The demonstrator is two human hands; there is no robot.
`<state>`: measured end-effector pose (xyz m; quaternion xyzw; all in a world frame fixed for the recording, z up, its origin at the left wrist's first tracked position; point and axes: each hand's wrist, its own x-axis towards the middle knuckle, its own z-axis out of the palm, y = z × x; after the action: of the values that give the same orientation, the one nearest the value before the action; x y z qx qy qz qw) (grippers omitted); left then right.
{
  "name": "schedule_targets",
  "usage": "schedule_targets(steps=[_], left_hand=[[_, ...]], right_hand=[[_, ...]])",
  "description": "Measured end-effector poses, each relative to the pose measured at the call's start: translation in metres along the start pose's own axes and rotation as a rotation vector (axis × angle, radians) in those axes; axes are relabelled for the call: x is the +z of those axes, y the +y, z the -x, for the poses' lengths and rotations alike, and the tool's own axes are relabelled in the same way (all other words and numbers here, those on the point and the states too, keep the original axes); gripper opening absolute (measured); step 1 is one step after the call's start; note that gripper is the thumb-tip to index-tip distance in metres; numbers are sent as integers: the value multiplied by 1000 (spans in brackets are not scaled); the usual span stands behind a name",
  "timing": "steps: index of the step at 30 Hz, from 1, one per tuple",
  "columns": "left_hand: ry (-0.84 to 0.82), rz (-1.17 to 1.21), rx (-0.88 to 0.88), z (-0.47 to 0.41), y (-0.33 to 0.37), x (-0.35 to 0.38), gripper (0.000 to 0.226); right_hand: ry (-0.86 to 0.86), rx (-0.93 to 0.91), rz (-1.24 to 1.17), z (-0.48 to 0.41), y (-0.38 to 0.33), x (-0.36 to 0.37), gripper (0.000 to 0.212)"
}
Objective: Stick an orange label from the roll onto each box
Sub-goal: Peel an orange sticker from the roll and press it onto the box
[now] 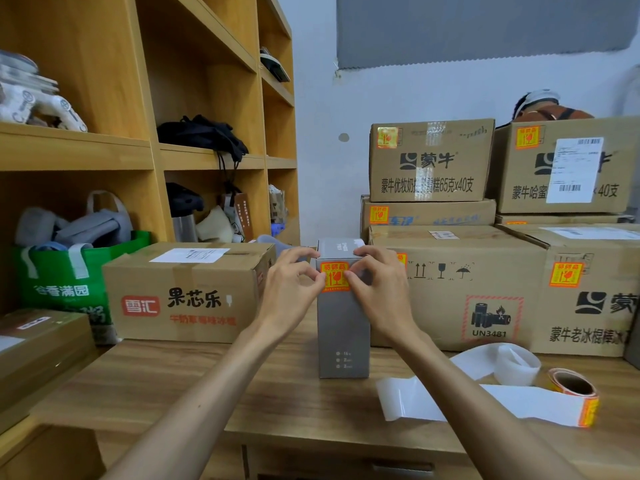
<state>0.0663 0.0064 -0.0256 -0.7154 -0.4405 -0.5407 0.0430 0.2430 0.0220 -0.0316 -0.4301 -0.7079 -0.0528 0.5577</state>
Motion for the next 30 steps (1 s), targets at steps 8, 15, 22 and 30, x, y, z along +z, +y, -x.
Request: schedule_targets(steps=[8, 15, 22, 30], left_hand=[[41, -60, 40, -2, 2, 8, 16], [45, -76, -4, -3, -11, 4, 26], [-267, 73, -91, -25, -16, -10, 60], [-252, 220, -158, -38, -27, -8, 47]], right_hand=[[37, -41, 50, 0, 6, 4, 16], [20, -83, 63, -3, 6, -2, 25], [-189, -63, -75, -24, 17, -18, 43], [-211, -22, -228, -29, 22, -7, 24]])
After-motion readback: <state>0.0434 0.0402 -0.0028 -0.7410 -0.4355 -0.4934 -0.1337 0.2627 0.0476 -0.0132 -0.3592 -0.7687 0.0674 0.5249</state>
